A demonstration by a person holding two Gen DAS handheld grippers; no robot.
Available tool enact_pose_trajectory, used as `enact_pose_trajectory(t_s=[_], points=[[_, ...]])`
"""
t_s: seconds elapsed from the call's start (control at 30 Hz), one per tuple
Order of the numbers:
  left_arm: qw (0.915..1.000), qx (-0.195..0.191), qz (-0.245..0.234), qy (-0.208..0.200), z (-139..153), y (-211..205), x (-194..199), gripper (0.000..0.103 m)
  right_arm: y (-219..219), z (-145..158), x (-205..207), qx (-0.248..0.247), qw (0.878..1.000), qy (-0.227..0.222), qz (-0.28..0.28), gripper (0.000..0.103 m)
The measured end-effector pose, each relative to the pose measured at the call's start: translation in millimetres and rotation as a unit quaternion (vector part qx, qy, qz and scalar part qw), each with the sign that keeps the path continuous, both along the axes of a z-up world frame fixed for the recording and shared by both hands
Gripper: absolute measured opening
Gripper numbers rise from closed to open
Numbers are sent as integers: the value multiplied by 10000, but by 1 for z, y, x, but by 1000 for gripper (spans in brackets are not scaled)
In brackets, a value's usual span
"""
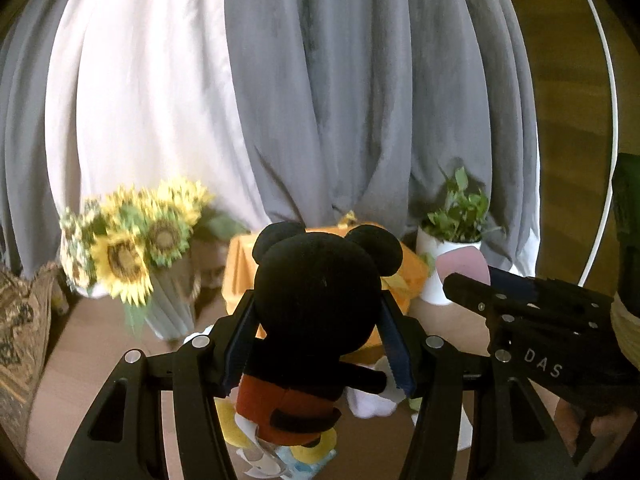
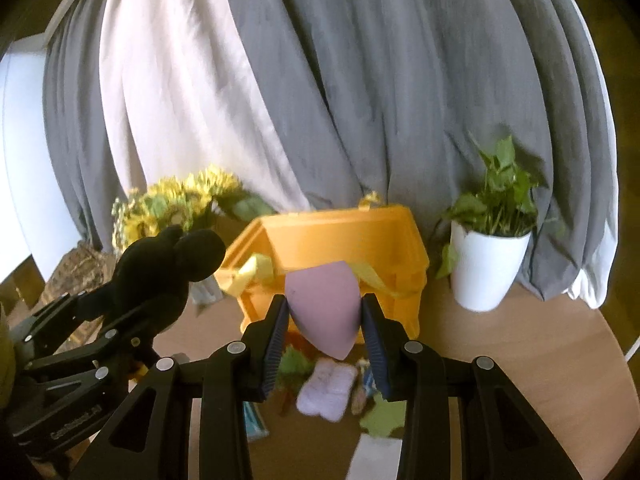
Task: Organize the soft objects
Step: 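Lift the Mickey plush with left tool while right tool carries the puff to the crate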
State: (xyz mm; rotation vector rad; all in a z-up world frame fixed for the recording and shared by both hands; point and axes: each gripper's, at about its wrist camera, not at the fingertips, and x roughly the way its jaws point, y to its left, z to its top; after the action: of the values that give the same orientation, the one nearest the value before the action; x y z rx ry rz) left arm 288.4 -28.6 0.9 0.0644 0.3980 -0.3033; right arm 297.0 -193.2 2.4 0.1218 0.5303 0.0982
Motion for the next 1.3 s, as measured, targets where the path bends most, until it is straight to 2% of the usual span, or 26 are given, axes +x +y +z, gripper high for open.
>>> enact_pose_trajectory(t_s=[0.23, 0.6, 0.93, 1.3], points=[[9996, 52, -89, -279, 19, 10, 26, 58, 14, 19, 17, -24, 9996, -267, -65, 38], [9983, 162, -287, -475, 43, 7, 78, 58, 15, 42, 61, -118, 9982, -542, -236, 38], [9977, 283, -368, -498, 51, -6, 130, 58, 5, 45, 110, -205, 9985, -422, -273, 38], [9970, 438, -538, -343, 35, -18, 196, 58, -6, 31, 166, -280, 9988, -189, -364, 38]])
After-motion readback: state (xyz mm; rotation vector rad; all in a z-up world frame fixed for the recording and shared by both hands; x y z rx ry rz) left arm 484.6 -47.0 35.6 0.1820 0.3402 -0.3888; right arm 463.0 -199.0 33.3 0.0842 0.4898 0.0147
